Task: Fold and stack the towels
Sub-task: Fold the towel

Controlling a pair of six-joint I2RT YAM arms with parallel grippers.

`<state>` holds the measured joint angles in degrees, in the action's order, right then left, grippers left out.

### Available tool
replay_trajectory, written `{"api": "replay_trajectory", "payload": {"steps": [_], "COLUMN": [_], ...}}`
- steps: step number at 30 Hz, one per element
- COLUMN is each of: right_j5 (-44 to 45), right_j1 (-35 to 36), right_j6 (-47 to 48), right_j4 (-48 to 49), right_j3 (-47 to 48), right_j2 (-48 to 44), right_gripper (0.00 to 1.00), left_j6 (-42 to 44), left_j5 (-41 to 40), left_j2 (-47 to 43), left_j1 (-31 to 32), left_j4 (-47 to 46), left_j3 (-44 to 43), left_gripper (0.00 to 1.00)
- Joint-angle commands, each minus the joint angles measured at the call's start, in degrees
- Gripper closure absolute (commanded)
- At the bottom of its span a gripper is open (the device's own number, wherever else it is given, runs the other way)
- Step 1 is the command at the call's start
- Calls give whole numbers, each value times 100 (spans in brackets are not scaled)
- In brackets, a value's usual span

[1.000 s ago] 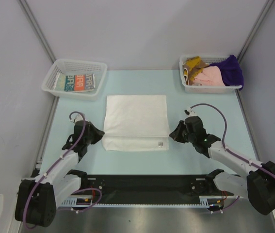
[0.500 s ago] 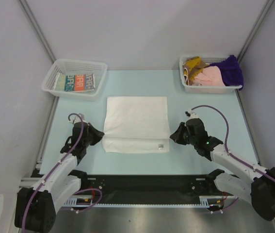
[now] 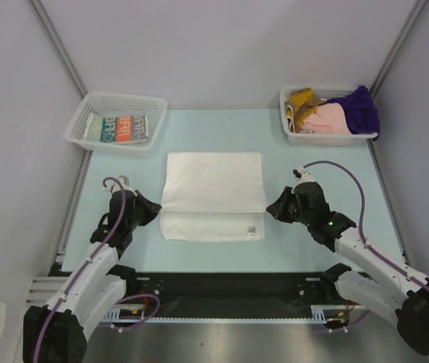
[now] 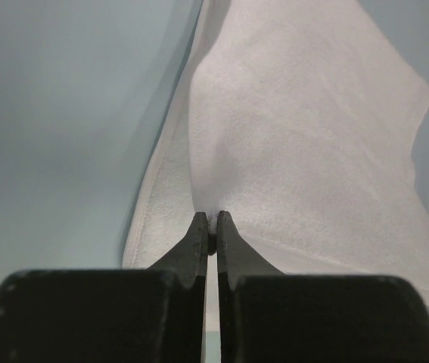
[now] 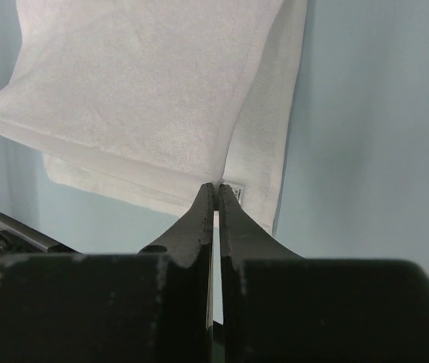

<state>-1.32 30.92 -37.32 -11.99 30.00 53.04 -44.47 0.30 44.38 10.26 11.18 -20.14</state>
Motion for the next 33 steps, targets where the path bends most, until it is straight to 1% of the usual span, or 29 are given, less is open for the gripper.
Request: {"api": "replay_trajectory", "payload": {"steps": [1,5,12,18,23,33], "right_j5": [554,554,563,510,387,282], "right_j1": [-94,-112,-103,-42,19,99], "right_j6": [252,296,261,138,-30,-205], "right_j4": [-497,-629,-708,-577,-463,-410], "right_j3": [296,515,463,191,-222,-749], "right_j2": [-162,-171,-338,-399,-487,-531], "right_gripper": [100,100,100,100,100,100], "left_j6": [246,254,307,211,158,8], "left_j5": [-539,-539,-601,-539,-496,-284], "left_j2": [-97,18,-202,-237,-290,-114], "left_j1": [-68,-68,-68,-68,-68,-68], "left_j4": [139,262,446,376,341,16], "left_j3": [-350,-710,-754,-447,-104,458], "left_gripper": [100,100,100,100,99,97]}}
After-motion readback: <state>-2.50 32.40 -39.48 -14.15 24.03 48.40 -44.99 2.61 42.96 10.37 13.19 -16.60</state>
